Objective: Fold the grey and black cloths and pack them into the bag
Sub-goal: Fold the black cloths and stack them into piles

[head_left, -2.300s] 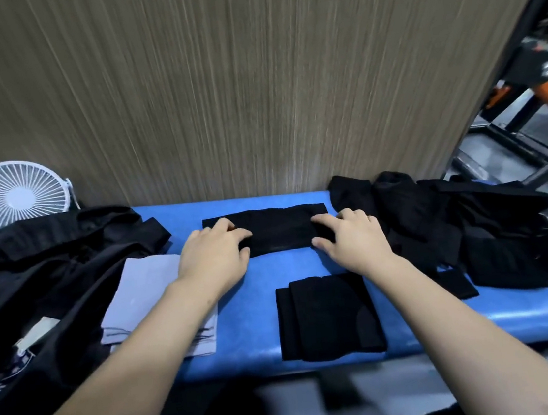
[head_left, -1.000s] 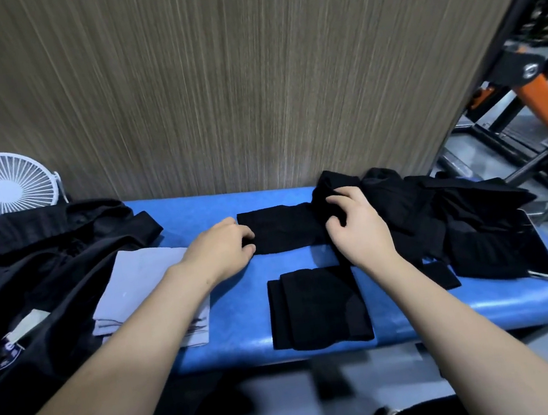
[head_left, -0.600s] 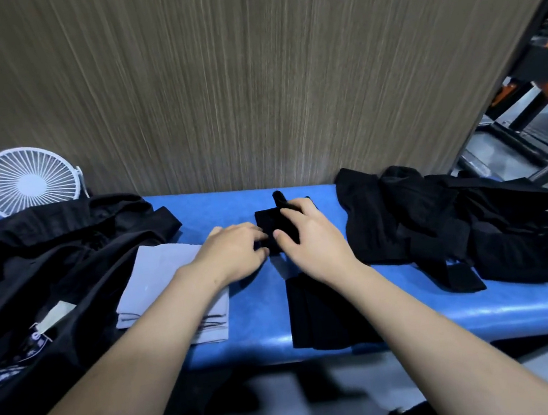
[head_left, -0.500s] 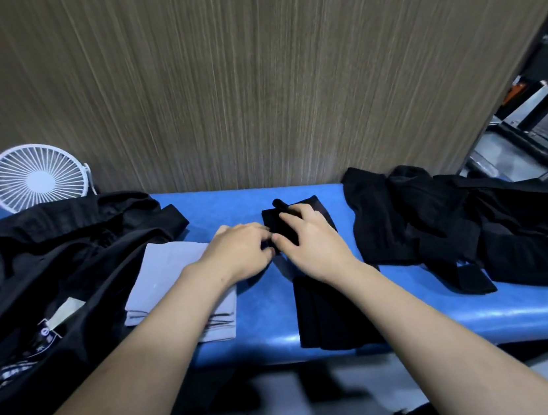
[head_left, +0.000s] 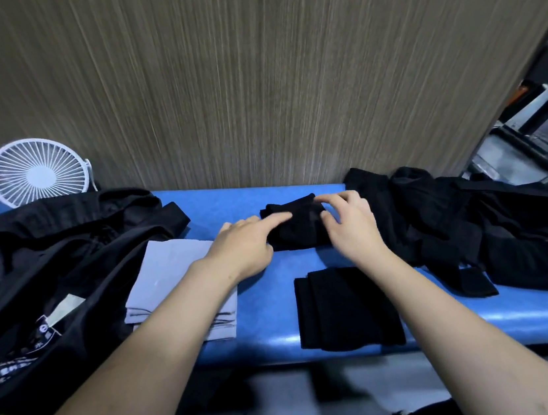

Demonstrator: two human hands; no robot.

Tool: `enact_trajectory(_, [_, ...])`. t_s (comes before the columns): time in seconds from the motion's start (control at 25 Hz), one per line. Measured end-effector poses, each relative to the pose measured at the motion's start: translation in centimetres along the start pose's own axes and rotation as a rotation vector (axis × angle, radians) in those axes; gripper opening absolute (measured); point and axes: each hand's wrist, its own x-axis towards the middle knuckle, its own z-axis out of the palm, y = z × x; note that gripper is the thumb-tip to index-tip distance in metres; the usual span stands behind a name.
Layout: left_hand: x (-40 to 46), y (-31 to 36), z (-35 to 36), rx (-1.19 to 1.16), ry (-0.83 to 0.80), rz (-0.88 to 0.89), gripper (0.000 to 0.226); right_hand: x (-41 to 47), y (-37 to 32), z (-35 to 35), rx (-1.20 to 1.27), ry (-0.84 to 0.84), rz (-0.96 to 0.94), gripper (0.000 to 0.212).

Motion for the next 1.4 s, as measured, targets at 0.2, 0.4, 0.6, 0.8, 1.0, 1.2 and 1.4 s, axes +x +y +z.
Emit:
enact_trajectory(0.2, [0.5, 0.3, 0.8, 0.134, 0.006, -0.026, 0.057, 0.9, 1.4, -0.1, -0.161, -0.172, 0.066, 0.043])
enact_trajectory(0.4, [1.1, 0.3, 0.6, 0.075, 0.001, -0.035, 0.049, 1.1, 0.7, -0.3, 0.211, -0.204, 0.064, 0.037])
enact_trajectory(0.6, [0.5, 1.2, 0.3, 0.052, 0.069, -0.069, 0.048, 0.3, -0.3, -1.2, 0.241, -0.168, 0.047, 0.041])
enact_trajectory(0.8, [0.6, 3.0, -0.4, -0.489, 0.094, -0.118, 0.029, -1.7, -1.6, -4.1, 0.453, -0.085, -0.123, 0.049])
enact_trajectory(1.0, [-0.6, 5.3, -1.5, -1.105, -0.078, -0.033, 0.035, -4.1, -1.3, -8.1, 0.699, -0.033, -0.162, 0.05])
enact_trajectory(1.2, [-2.5, 8.2, -0.7, -1.281, -0.149, 0.014, 0.048, -7.3, -0.6, -10.9, 0.819, -0.011, -0.125, 0.049])
enact_trajectory(1.4, [-5.6, 9.2, 0.1, -1.136, 0.126, 0.017, 0.044, -10.8, 1.5, -10.9, 0.569, 0.0, 0.027, 0.041])
